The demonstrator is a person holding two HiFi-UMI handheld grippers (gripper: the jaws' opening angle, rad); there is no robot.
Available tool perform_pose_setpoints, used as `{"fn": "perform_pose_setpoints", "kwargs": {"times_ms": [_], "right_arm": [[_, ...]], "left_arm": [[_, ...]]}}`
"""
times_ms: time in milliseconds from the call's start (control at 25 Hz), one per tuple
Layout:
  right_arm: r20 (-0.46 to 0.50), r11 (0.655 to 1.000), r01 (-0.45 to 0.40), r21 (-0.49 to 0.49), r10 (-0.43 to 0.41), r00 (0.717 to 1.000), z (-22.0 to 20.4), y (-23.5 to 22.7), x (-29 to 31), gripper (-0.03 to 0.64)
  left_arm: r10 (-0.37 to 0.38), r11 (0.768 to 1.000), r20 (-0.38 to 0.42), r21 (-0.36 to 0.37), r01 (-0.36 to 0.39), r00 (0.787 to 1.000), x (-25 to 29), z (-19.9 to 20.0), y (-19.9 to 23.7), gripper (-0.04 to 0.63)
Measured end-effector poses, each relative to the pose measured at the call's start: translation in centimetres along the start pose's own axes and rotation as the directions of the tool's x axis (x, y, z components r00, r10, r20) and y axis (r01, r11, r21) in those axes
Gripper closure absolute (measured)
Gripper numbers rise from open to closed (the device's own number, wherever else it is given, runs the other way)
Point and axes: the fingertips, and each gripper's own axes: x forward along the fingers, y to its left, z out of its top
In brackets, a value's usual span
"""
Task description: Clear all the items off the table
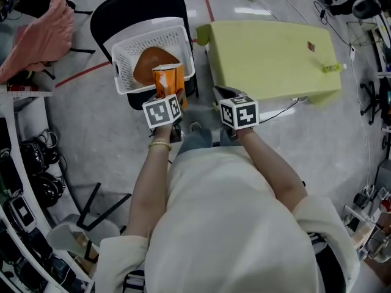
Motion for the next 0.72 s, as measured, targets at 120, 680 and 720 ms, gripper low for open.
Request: {"fn": "perform_pose_setpoints", "kwargs": {"times_ms": [120, 680, 720], "right_arm": [[0.008, 1.0, -0.003, -0.01, 0.003, 1.0, 0.3, 0.7, -0.1, 0.618], [0.0, 0.997, -0.059, -0.039, 0.059, 0.998, 2.0, 2.5, 2.1, 0.618], [0.0, 0.997, -0.062, -0.041, 0.062, 0.998, 2.3, 2.4, 2.4, 0.618]], "left_arm": [[0.013, 1.0, 0.004, -0.01, -0.013, 1.0, -0.8, -0.5, 1.0, 0.279], [0.071, 0.994, 0.011, -0.086, -0.07, 0.997, -1.0, 0.4, 4.7, 0.279], [0.073, 0.994, 0.011, -0.085, -0.072, 0.997, -0.8, 0.7, 4.7, 0.279]]}}
